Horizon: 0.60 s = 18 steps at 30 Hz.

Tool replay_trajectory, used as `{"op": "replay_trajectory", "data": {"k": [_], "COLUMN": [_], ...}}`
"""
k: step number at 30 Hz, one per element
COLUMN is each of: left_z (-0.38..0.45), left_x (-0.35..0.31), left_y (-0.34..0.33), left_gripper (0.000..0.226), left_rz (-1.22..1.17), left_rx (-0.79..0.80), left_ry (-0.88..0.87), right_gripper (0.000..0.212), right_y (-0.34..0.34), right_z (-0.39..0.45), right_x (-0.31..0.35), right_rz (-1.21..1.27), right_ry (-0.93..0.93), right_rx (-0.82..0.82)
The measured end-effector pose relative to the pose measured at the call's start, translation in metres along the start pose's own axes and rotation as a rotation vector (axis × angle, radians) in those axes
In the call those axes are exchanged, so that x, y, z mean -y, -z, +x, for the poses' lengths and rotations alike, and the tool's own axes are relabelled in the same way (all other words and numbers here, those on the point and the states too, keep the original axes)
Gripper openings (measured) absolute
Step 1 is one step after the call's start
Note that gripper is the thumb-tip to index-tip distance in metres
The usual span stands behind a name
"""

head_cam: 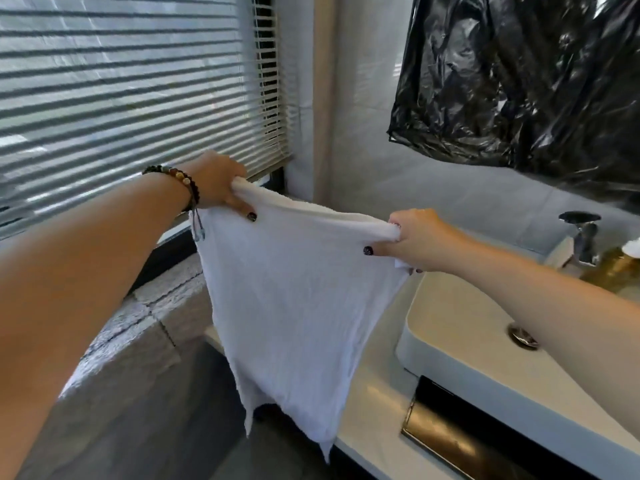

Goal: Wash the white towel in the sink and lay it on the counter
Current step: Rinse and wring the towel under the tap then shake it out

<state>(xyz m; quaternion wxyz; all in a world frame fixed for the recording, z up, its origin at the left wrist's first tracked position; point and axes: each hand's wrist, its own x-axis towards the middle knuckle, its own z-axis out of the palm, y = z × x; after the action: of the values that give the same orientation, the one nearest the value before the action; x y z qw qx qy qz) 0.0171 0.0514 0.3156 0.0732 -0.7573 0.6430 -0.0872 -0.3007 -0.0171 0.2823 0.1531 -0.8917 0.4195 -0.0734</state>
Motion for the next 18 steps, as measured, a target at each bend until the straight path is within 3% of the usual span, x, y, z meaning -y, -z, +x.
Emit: {"op": "replay_trajectory", "data": {"k": [5, 11, 14, 18], "left_z": [0.100, 0.198, 0.237, 0.270], "left_x": [0.001, -0.022, -0.030, -0.033], "left_y": [-0.017, -0.063, -0.096, -0.163], "left_gripper": [0.057, 0.052, 0.037, 0.033], "left_rz": [0.081, 0.091, -0.156, -0.581], "left_rx": [0.126, 0.292, 0.400, 0.498], "left_ry": [-0.130, -0.347, -0.362, -0.190], "right_gripper": [0.049, 0.054, 0.053, 0.039], "right_y": [-0.004, -0.018, -0.042, -0.086], "right_z": [0.071, 0.132, 0.151, 0.171], "right_x": [-0.046, -0.111, -0.139, -0.174], "right_rz": [-0.160, -0.128, -0.078, -0.031], "right_ry": [-0.099, -0.224, -0.298, -0.389], "right_rx": [0.010, 0.115, 0.140, 0.167]}}
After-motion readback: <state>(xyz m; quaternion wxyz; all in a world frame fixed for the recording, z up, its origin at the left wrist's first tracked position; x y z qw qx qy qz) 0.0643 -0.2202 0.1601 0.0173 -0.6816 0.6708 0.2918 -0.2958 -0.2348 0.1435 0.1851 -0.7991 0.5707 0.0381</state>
